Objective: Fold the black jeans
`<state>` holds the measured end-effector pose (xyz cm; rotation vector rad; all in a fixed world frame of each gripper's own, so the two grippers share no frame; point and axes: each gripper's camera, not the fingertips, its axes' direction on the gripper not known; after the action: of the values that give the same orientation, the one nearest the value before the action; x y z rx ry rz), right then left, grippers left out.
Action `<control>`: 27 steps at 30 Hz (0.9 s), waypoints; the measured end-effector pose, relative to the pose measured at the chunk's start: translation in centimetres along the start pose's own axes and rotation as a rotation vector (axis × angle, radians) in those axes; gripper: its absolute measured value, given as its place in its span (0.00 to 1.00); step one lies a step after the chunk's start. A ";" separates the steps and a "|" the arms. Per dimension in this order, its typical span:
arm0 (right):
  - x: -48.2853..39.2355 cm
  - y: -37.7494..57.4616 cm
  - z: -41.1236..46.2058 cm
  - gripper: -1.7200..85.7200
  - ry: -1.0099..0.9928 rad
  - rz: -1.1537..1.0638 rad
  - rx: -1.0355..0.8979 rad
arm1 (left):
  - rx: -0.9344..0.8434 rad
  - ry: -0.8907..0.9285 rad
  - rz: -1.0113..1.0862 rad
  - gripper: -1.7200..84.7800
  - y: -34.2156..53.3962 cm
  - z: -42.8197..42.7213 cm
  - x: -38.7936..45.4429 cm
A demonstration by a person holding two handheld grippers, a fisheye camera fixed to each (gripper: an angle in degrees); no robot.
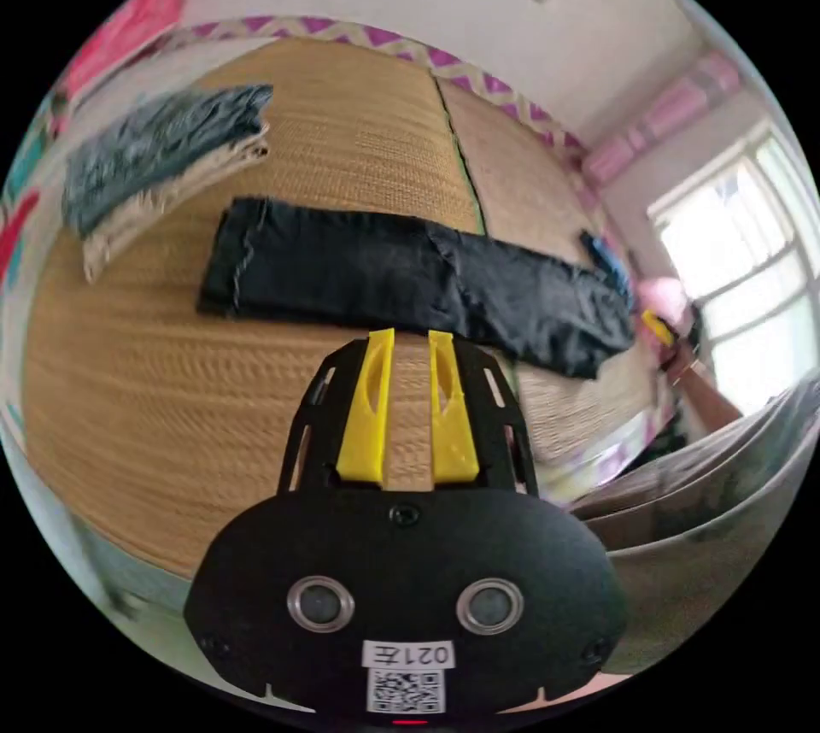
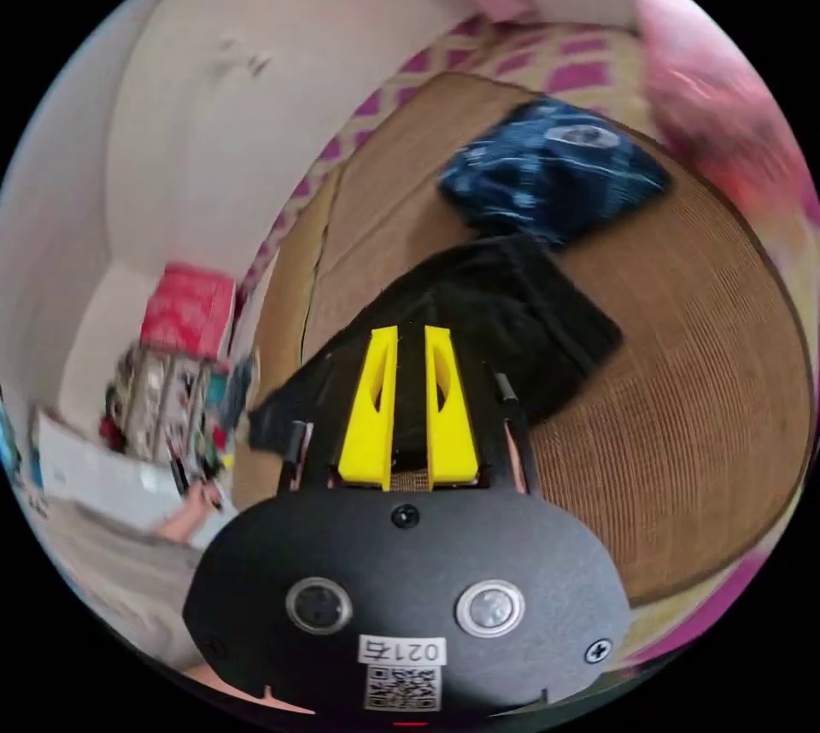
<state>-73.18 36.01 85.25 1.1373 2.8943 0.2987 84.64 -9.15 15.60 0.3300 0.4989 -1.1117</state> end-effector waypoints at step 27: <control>-32.2 -18.4 28.9 0.09 0.512 -1.152 -1.051 | -0.454 -0.176 0.780 0.04 -30.0 5.3 10.7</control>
<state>-59.40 5.94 51.83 -0.7895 2.4156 1.7988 62.23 -32.31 14.09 0.0103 0.3963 -0.2500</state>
